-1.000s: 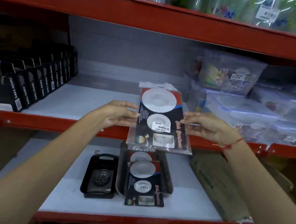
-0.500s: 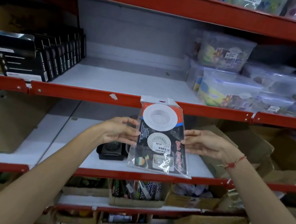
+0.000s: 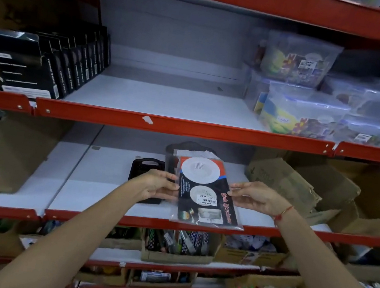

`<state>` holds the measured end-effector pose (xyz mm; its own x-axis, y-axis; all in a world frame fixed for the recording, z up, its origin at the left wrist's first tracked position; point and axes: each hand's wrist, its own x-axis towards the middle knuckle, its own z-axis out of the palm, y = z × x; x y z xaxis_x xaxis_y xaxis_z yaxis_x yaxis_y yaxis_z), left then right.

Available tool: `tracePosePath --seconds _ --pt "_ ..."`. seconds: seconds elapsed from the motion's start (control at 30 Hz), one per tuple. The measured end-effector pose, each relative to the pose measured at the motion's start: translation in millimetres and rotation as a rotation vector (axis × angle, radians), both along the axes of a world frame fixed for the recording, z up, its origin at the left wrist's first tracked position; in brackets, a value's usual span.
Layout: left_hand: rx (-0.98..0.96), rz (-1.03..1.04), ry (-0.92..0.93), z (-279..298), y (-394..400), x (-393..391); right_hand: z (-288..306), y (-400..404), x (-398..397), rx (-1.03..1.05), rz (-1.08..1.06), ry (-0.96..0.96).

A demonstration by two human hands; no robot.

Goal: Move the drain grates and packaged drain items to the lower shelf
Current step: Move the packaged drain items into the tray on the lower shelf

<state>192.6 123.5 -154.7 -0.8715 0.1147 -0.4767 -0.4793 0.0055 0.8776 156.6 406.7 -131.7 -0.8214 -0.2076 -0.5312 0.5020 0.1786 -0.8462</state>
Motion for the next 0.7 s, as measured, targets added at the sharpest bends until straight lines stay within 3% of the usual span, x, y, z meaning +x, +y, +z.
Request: tracePosePath --seconds 0.23,0.53,0.6,0.7 --pt "-0.031 0.061 -0.077 -29.1 0.6 -57.1 -44.1 -21.0 -57.1 0.043 -0.120 -0.001" --pt "-0.063 0.019 -0.121 -61.2 -2.1 -116.6 -93.1 -42.3 -123.4 0.280 -0.245 0.074" --pt "-0.115 0.006 -0.104 -69.7 -12.2 -124.3 -96.6 -50.2 -131.9 0.510 -0.163 0.163" --pt "-0.313 0.032 0.030 -86.0 -41.3 -130.0 -90.1 -73.0 -141.2 0.976 -0.059 0.519"
